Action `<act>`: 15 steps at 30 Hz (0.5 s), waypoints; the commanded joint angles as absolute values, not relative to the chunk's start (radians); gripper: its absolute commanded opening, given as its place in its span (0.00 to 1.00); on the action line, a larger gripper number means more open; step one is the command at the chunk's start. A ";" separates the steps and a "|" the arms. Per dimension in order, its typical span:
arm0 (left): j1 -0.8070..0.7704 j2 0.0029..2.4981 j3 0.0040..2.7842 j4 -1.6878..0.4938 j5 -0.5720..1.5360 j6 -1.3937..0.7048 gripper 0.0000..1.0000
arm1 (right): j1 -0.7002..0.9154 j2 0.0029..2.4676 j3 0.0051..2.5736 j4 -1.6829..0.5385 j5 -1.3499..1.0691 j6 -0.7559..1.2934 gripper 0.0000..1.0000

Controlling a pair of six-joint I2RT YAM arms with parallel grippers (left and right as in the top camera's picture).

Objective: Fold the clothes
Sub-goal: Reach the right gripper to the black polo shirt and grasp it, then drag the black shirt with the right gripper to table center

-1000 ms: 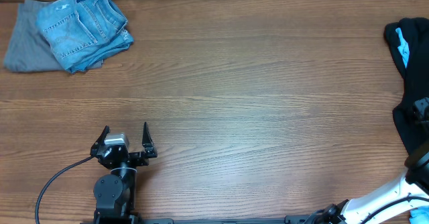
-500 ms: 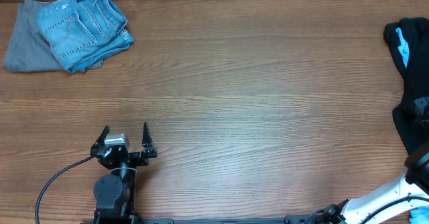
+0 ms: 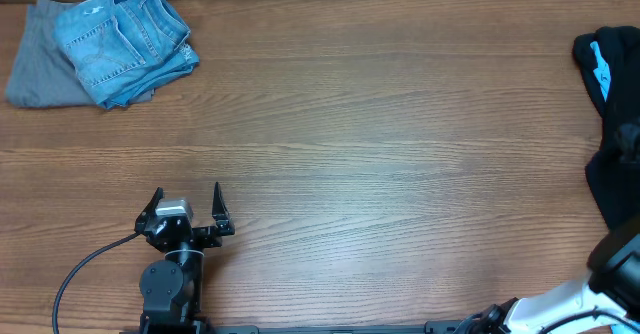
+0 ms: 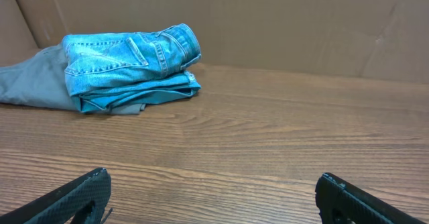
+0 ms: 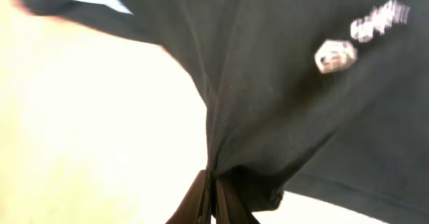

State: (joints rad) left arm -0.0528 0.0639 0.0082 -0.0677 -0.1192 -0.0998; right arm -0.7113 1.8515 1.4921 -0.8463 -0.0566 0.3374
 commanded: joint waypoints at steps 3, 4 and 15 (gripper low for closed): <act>-0.057 0.063 0.005 -0.067 -0.114 -0.081 1.00 | -0.623 1.785 1.517 -0.859 -0.185 0.345 0.04; -0.057 0.063 0.005 -0.067 -0.114 -0.081 1.00 | -0.596 1.782 1.517 -0.859 -0.220 0.346 0.04; -0.057 0.063 0.005 -0.067 -0.114 -0.081 1.00 | -0.023 1.779 1.517 -0.735 -0.373 0.458 0.04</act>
